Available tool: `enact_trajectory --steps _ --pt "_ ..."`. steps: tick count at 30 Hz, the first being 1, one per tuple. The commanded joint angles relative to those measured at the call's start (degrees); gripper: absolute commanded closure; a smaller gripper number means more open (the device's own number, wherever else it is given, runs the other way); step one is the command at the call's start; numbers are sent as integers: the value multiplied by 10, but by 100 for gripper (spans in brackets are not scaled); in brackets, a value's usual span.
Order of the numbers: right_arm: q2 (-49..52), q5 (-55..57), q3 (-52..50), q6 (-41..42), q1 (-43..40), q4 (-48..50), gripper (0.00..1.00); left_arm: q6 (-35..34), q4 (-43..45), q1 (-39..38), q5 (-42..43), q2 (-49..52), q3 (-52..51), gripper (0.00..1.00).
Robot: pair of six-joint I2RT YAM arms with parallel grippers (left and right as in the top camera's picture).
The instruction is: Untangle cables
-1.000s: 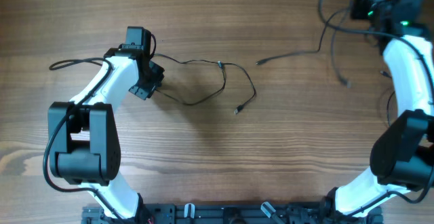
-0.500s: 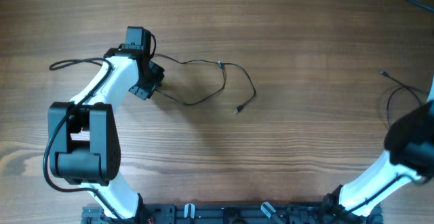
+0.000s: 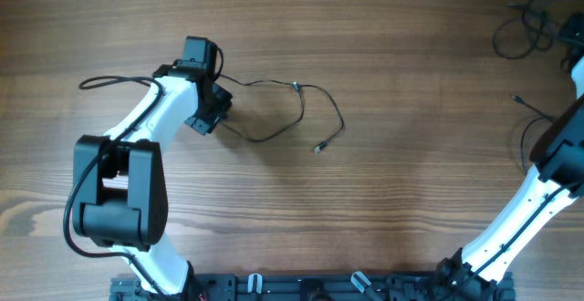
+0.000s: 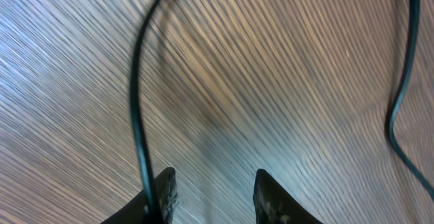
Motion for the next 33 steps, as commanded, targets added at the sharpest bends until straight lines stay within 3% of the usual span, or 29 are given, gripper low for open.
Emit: enact_trajectory --steps 1,2,3,5,10,13,18,23,25,28,30,33 --pt "28 1 50 7 -11 -6 95 3 11 -24 -12 -10 -4 61" --pt "28 7 54 9 -13 -6 88 3 16 -30 -12 -10 -4 60" --pt "28 15 54 9 -14 -4 56 3 23 -37 -12 -10 -4 59" --pt "28 15 54 11 -16 -10 3 3 33 -49 -12 -10 -4 54" --pt "19 15 96 35 -19 -138 0 3 34 -71 -12 -10 -4 39" --pt "6 16 154 47 -25 -287 0 3 34 -79 -12 -10 -4 33" --pt "-23 124 232 159 -37 -469 0 3 42 -81 -12 -10 -4 27" --pt "-59 -60 234 229 -49 -414 0 5 42 -81 -12 -10 -4 26" --pt "-59 -152 232 297 -50 -376 0 5 42 -81 -12 -10 -4 26" --pt "-45 -188 223 419 -44 -364 1 5 42 -81 -12 -10 -4 26" --pt "-37 -186 223 418 -38 -359 0 5 42 -81 -12 -10 -4 25" --pt "-42 -186 223 334 -31 -358 0 5 40 -81 -12 -10 -4 25"
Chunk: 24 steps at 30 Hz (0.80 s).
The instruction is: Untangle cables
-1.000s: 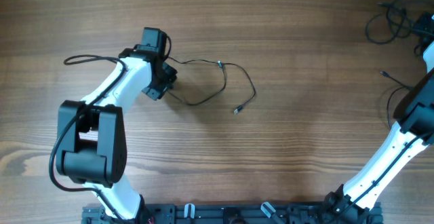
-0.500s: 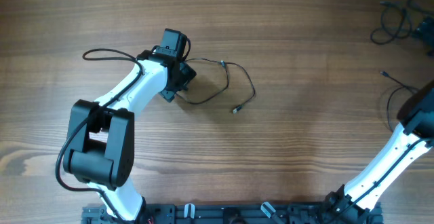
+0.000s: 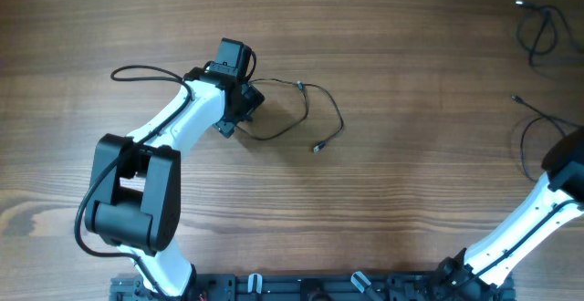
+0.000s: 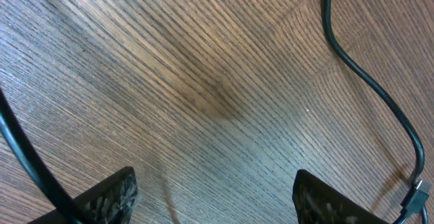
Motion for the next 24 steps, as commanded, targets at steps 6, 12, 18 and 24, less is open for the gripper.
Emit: enact_trajectory --steps 6,12,18,24 --pt "-30 -49 3 -215 61 -163 0 3 18 -4 6 -10 -4 27" --pt "-28 -134 -28 -301 166 -271 0 3 67 -43 57 -10 -4 59" --pt "-28 -141 -59 -349 310 -294 0 70 133 -109 57 -12 -2 34" --pt "-28 -141 -87 -491 422 -263 0 87 90 -53 25 -75 2 0"
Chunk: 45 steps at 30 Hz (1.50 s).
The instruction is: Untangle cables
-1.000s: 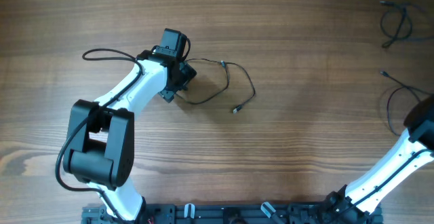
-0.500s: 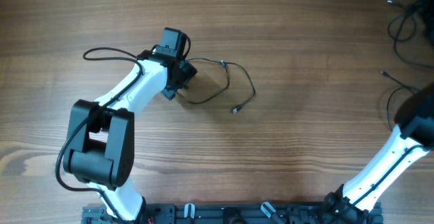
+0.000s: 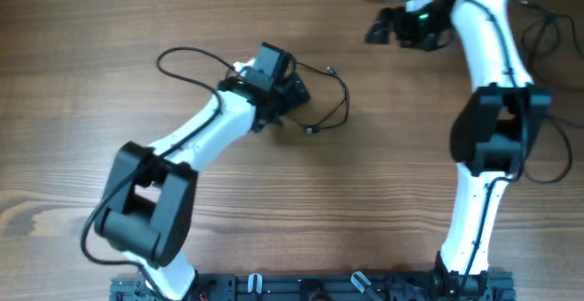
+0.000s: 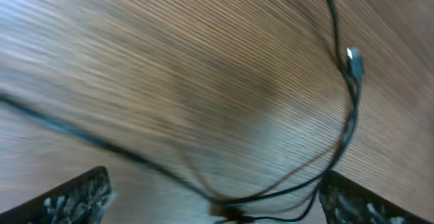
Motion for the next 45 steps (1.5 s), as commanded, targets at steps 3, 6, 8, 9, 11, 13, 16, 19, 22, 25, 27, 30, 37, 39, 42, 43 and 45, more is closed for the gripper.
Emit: enact_trajectory --steps 3,6,8,9,11,13,16,19,22,25,27,30,37,39,42,43,45 --pt "-24 -12 -57 -151 82 75 0 -32 -29 81 -21 -94 2 0" --pt "-24 -12 -111 -168 126 171 0 -58 -45 116 -18 -120 2 0" --pt "-24 -12 -142 -171 151 228 0 -58 -52 131 -16 -123 2 0" --pt "-24 -12 -153 -181 160 248 0 -58 -59 136 -14 -123 2 0" --pt "-24 -12 -171 -196 181 281 0 -57 -81 144 -14 -123 2 0" --pt "-24 -12 -187 -195 202 317 0 -57 -108 150 -16 -123 2 0" --pt "-22 -30 -190 -195 217 313 0 -52 -121 150 -28 -123 2 0" --pt "-22 -50 -190 -197 221 291 0 -51 -127 150 -28 -123 2 0" --pt "-22 -50 -189 -216 218 261 0 -51 -130 150 -34 -123 2 0" --pt "-22 -50 -189 -235 215 224 0 -51 -133 150 -43 -123 2 0" --pt "-24 -71 -189 -252 215 193 0 -51 -133 150 -51 -123 2 0" --pt "-25 -141 -189 -287 214 157 0 -51 -133 155 -54 -123 2 0" --pt "-25 -157 -189 -301 215 135 0 -51 -137 172 -53 -123 2 0" --pt "-24 -149 -189 -300 218 137 0 -51 -137 177 -53 -123 2 0" --pt "-24 -84 -189 -298 227 147 1 -51 -138 183 -53 -123 2 0" --pt "-24 -59 -190 -296 231 151 0 -51 -139 185 -53 -123 2 0" --pt "-24 -21 -198 -270 244 176 0 -51 -140 188 -53 -123 2 0"
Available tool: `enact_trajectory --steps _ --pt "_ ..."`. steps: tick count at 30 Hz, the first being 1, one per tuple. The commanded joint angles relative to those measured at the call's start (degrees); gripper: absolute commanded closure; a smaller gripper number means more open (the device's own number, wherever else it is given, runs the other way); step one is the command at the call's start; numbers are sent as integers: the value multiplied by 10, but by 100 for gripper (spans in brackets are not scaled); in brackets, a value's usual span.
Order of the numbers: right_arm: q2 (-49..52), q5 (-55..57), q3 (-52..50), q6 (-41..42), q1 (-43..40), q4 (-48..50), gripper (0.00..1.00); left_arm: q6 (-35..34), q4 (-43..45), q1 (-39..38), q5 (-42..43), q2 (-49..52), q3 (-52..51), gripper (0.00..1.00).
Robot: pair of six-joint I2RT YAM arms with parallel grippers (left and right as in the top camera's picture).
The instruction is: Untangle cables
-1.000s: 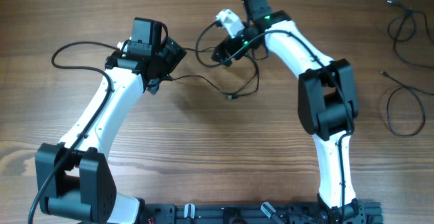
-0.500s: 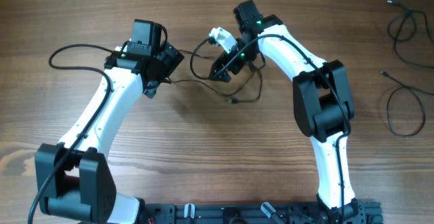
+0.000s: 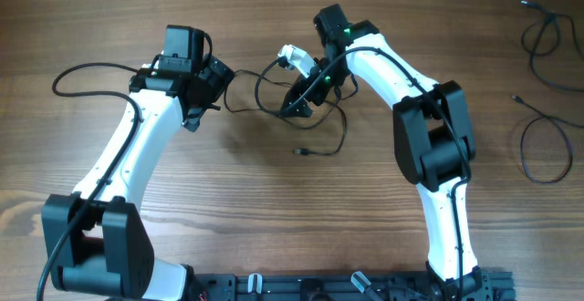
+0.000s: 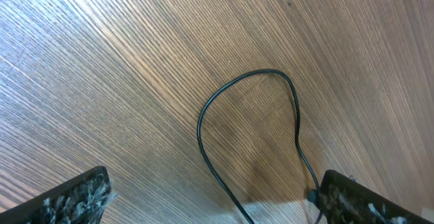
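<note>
A thin black cable (image 3: 274, 93) lies in loose overlapping loops at the table's middle, one plug end (image 3: 300, 150) lying free below. My left gripper (image 3: 213, 78) sits just left of the loops. It is open wide (image 4: 217, 203), and a bend of the cable (image 4: 248, 108) lies on the wood ahead of its fingers (image 4: 74, 195). My right gripper (image 3: 304, 93) is down in the tangle on its right side, and its jaws are hidden among the strands. A small white piece (image 3: 290, 55) shows just above it.
More black cables lie at the far right, one coil (image 3: 547, 23) near the top corner and another loop (image 3: 538, 146) below it. A dark lead (image 3: 64, 80) arcs out to the left of my left arm. The wooden table (image 3: 274, 228) runs to the front rail.
My left gripper has moved back to the left, off the cable's middle. My right arm has come down from the top edge into the tangle. The cable is now bunched into tighter loops.
My left gripper stood at the cable's left end with its fingers fairly close together, the right arm at the far right edge. Later the left fingers were wide apart and further right, then over the cable's middle. Now both grippers flank the bunched loops.
</note>
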Motion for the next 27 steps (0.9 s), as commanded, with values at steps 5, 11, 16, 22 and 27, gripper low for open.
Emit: enact_trajectory --steps 5,11,16,22,27 --pt "-22 137 -56 22 65 61 0 -1 -3 14 -10 -7 2 0" --pt "-22 219 -73 45 85 66 0 -1 -37 66 -10 -7 2 0" --pt "-22 254 -71 38 73 63 0 -1 -64 84 -10 -7 0 0" --pt "-22 59 -46 -86 27 -76 0 -1 -64 84 -10 -6 -1 0" --pt "-22 -57 -46 -117 -8 -115 0 -1 -64 84 -10 -6 -2 0"
